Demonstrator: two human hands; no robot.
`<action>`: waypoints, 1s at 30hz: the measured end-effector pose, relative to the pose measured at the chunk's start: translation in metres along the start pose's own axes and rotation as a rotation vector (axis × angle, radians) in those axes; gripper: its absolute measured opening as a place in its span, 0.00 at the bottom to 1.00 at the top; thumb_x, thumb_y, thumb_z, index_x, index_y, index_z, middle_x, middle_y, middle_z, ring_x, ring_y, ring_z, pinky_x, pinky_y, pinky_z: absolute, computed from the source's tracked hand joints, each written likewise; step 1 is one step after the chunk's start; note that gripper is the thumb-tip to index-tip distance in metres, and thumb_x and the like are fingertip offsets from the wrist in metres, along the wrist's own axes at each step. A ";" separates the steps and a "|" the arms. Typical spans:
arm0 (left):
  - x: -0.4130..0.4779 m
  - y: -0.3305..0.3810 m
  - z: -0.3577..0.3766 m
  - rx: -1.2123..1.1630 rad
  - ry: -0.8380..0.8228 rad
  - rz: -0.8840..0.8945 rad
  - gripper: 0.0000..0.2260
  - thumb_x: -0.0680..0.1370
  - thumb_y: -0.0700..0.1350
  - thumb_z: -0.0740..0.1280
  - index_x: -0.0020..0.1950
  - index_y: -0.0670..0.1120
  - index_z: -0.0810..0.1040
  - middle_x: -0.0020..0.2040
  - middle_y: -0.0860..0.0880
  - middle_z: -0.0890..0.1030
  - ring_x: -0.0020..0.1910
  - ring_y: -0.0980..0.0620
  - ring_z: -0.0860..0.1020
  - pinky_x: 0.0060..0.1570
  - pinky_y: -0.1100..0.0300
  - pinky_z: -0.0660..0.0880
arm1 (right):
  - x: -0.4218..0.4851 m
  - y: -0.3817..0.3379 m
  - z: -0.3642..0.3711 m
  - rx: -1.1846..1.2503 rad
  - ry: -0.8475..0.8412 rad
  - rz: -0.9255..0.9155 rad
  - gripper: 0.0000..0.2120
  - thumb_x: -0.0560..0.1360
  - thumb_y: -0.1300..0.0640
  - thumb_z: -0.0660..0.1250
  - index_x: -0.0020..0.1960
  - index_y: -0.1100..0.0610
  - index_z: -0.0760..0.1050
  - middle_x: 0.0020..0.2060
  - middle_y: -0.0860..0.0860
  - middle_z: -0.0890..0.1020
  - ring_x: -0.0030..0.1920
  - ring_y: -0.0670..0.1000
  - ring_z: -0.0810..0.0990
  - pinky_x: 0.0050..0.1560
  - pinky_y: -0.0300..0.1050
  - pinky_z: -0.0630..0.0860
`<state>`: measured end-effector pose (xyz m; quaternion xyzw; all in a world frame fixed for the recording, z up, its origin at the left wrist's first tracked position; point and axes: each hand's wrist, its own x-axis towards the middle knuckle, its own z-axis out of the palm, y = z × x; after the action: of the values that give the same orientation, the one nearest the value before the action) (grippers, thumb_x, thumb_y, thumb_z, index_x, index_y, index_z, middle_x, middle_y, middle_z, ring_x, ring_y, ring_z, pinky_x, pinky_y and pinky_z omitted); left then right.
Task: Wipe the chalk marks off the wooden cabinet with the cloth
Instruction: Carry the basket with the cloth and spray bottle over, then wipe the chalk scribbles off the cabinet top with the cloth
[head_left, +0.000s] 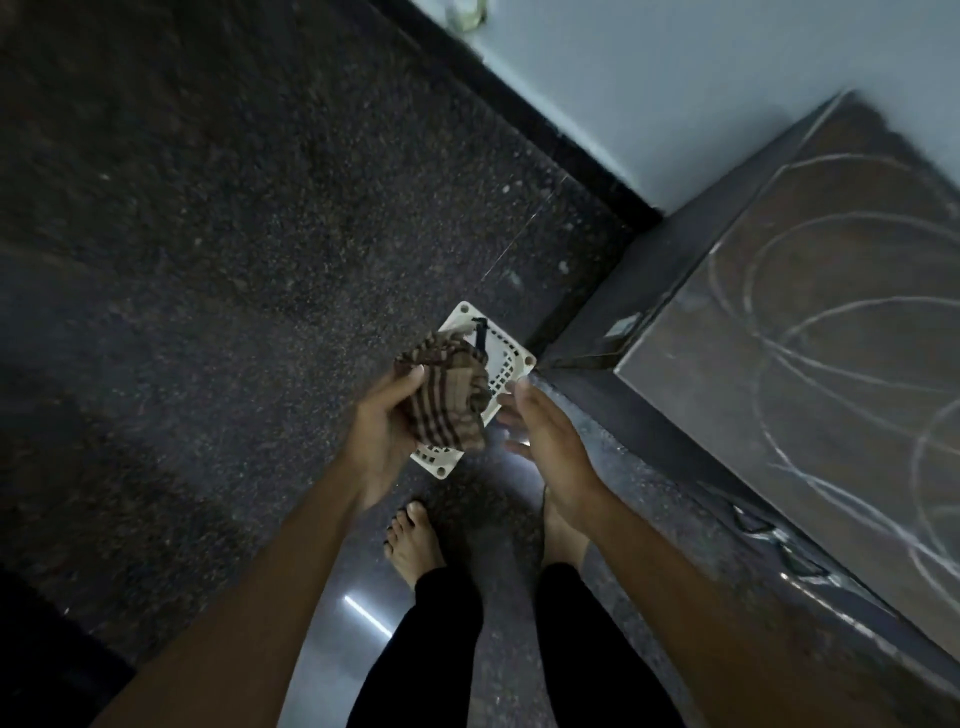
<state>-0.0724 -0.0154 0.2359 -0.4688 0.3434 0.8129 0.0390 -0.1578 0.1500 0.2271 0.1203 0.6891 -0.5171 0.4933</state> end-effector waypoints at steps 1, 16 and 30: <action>-0.010 0.005 0.011 0.019 -0.038 -0.005 0.18 0.74 0.47 0.66 0.63 0.44 0.80 0.56 0.46 0.86 0.54 0.49 0.84 0.52 0.52 0.82 | -0.015 -0.010 -0.004 0.044 -0.010 0.007 0.22 0.82 0.40 0.55 0.68 0.50 0.75 0.63 0.47 0.80 0.62 0.47 0.79 0.58 0.43 0.78; -0.077 0.001 0.178 0.576 -0.190 0.125 0.06 0.76 0.47 0.73 0.51 0.49 0.85 0.49 0.52 0.88 0.51 0.54 0.85 0.52 0.60 0.82 | -0.151 -0.061 -0.114 0.528 0.120 -0.158 0.12 0.77 0.55 0.67 0.60 0.51 0.77 0.51 0.44 0.86 0.52 0.47 0.84 0.53 0.45 0.79; -0.091 0.011 0.281 0.731 -0.438 0.094 0.15 0.77 0.34 0.72 0.62 0.45 0.81 0.55 0.48 0.87 0.56 0.54 0.84 0.57 0.62 0.80 | -0.174 -0.078 -0.218 0.778 -0.073 -0.056 0.21 0.78 0.58 0.63 0.70 0.60 0.72 0.64 0.61 0.79 0.69 0.66 0.73 0.71 0.67 0.66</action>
<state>-0.2322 0.1671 0.4047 -0.2241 0.6136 0.7189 0.2376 -0.2468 0.3570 0.4087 0.2610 0.4263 -0.7570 0.4208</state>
